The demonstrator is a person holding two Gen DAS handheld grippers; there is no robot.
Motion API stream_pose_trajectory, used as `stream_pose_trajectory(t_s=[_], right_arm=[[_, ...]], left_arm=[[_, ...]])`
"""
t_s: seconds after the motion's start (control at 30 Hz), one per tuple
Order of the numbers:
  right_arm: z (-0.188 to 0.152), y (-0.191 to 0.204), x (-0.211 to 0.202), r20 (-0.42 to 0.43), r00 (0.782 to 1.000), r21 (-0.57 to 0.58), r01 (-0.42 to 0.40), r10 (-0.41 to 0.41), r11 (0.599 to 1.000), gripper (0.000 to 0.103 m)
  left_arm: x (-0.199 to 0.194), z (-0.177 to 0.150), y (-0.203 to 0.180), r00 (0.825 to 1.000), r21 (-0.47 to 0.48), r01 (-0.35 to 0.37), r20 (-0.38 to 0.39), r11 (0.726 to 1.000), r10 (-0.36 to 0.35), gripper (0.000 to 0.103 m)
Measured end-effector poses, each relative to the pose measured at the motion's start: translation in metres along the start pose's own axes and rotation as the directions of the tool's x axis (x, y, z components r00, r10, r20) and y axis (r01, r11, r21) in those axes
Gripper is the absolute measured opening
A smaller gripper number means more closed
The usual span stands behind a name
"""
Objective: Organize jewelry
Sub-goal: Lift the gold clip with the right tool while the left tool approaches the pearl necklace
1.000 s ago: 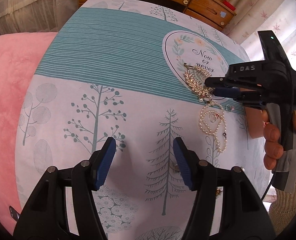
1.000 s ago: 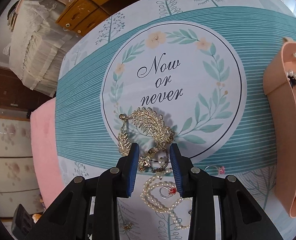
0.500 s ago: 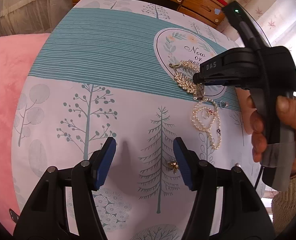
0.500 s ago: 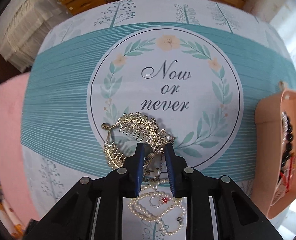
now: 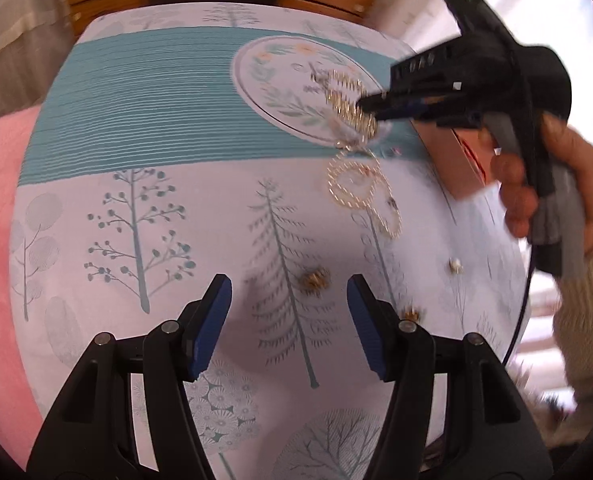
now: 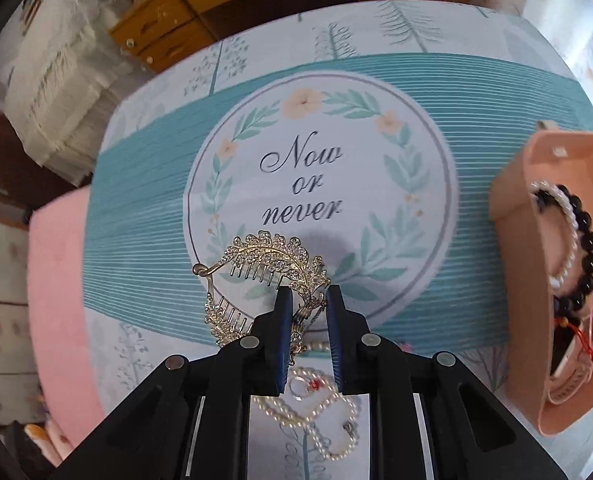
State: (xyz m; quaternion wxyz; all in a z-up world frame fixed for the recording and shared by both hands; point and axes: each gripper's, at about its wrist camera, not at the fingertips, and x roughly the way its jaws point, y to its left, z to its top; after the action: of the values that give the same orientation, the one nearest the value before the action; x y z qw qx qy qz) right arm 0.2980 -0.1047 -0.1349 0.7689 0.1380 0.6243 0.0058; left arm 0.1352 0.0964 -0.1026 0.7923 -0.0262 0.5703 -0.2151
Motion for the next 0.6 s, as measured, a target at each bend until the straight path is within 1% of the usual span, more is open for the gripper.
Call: stream_pose_trajectory(t_s=[0.07,0.13,0.2,0.27,0.4,0.53,0.6], right_arm=[[-0.007,-0.013,-0.018,0.030,0.999,0.030,-0.044,0.043,0.999,0.016],[-0.017,-0.027,-0.037,0.065,0.995,0.056,-0.082,0.079,0.995,0.016],[-0.030,-0.048,-0.054,0.097,0.988,0.083,-0.125,0.117,0.989,0.016],[-0.043,-0.069,-0.071,0.129,0.982,0.103,-0.152,0.138,0.983,0.016],[-0.072,-0.100,-0.101,0.177,0.972,0.134,-0.177,0.152,0.975,0.016],[-0.097,-0.132,-0.122,0.215,0.964,0.184,-0.194,0.153,0.963,0.016],[-0.109,-0.150,-0.132,0.233,0.960,0.214,-0.206,0.155,0.955,0.016]], left_arm=[[0.002,-0.007,-0.006,1.000,0.055,-0.010,-0.017,0.998,0.011,0.057],[0.005,-0.012,-0.009,0.999,0.077,-0.020,-0.033,0.997,0.023,0.057],[0.007,-0.013,-0.010,0.998,0.069,-0.029,-0.047,0.997,0.032,0.057],[0.008,-0.011,-0.010,0.998,0.050,-0.033,-0.048,0.998,0.036,0.057],[0.004,0.002,-0.013,0.999,0.012,-0.023,-0.042,1.000,0.023,0.057],[0.010,0.026,-0.027,0.999,0.017,-0.027,-0.045,0.999,0.028,0.057],[0.019,0.040,-0.032,0.998,0.013,-0.031,-0.062,0.999,0.032,0.057]])
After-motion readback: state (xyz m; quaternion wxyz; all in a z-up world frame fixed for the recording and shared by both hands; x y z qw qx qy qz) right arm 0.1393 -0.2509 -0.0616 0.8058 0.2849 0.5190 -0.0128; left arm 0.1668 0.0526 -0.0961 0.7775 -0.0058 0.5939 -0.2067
